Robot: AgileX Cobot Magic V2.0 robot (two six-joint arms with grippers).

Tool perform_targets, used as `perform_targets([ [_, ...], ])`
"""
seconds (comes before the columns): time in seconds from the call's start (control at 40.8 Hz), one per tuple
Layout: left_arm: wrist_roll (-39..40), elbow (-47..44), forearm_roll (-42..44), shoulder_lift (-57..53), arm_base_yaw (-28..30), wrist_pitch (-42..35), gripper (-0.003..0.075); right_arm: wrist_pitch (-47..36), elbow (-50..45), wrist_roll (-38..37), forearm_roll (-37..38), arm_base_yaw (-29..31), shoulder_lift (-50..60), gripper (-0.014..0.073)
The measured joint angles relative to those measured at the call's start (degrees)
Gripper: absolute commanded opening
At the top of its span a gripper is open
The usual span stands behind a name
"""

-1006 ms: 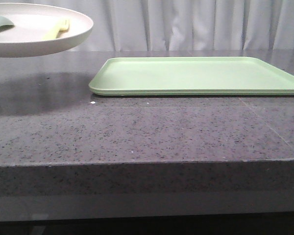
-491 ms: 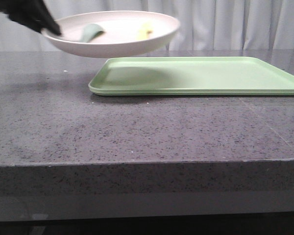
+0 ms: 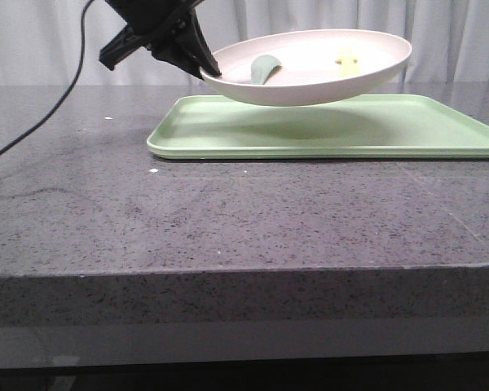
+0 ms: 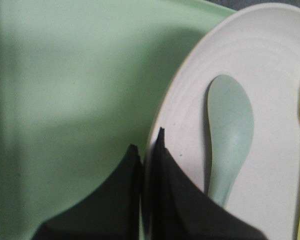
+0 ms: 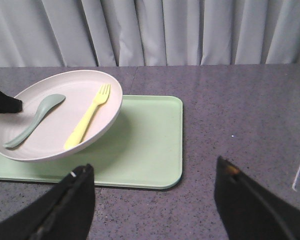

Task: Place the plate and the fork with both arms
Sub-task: 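Lift the plate with the left gripper and carry it over the green tray, then lower the plate onto the tray and open the left gripper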

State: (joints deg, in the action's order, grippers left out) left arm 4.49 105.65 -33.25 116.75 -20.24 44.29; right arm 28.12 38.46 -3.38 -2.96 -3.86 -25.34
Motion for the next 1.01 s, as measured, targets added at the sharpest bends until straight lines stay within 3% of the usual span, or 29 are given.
perform_targets([
  [0.858,7.67,0.8,7.8,5.02,-3.27,-3.9,-0.0015,0.0,0.0,0.0,0.0,0.0,0.0,0.0533],
  [1.006,8.02,0.8,7.97,5.02,-3.27,-3.9,0.0067,0.0,0.0,0.0,0.0,0.0,0.0,0.0533],
])
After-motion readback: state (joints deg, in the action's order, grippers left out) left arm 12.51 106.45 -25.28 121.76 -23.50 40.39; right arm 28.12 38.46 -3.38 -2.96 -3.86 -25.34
